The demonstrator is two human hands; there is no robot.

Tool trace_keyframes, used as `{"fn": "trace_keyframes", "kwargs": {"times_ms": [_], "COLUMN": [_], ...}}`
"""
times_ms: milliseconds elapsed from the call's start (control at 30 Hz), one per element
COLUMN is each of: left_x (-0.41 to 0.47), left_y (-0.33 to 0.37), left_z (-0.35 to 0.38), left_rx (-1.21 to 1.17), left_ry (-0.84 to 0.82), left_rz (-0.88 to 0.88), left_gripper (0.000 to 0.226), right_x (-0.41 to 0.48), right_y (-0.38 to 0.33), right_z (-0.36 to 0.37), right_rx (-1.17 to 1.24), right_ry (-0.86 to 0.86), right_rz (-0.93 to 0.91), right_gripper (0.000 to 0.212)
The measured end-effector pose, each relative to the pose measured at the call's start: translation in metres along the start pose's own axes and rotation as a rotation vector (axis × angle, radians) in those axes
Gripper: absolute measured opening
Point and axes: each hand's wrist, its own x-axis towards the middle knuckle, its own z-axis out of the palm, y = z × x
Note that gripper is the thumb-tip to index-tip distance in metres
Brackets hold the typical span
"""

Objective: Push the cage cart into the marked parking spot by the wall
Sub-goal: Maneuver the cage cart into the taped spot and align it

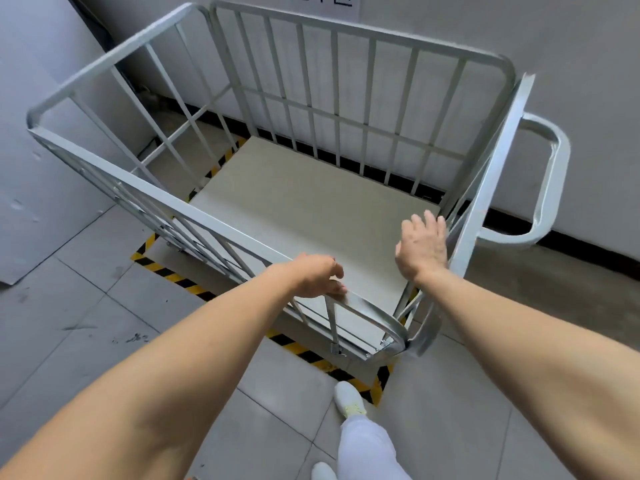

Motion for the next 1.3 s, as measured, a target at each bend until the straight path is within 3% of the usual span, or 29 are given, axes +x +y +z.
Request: {"fn": "trace_keyframes", "kwargs": {"times_ms": [133, 233, 333, 400, 867, 1033, 1300], "left_x": [-0.010, -0.027, -0.046, -0.053, -0.062, -0.052, -0.041], "left_y": [-0.058, -0.103, -0.139, -0.171, -0.376, -0.444, -0.470], "left_z": [-0.029, -0.038, -0.050, -0.056, -0.100, -0.111, -0.097], "left_rx": [-0.014, -0.005, 0.007, 0.012, 0.137, 0.162, 0.143], "left_ry": [0.016, 0.033, 0.072, 0.103, 0.174, 0.191, 0.373], "left_rz": [-0.149, -0.220, -0.244, -0.283, -0.233, -0.299, -0.195], "left_gripper": [0.046, 0.040, 0.030, 0.033, 0.030, 0.050, 0.053], "right_x": [0.008, 0.003, -0.006, -0.009, 0.039, 0.061, 0.066], "right_y": [-0.069, -0.123, -0.168, -0.194, -0.368, -0.409, -0.424], "right_z": [-0.019, -0.022, -0.019, -0.014, -0.017, -0.005, 0.004], "right_rx": [0.213, 0.363, 0.359, 0.342, 0.364, 0.347, 0.190], "right_ry": [-0.108, -0.318, -0.508, -0.537, -0.350, -0.303, -0.167], "right_rz": [-0.165, -0.264, -0.363, -0.375, -0.195, -0.148, -0.140], "right_gripper": [0.036, 0.038, 0.037, 0.030, 0.030, 0.044, 0.060]}}
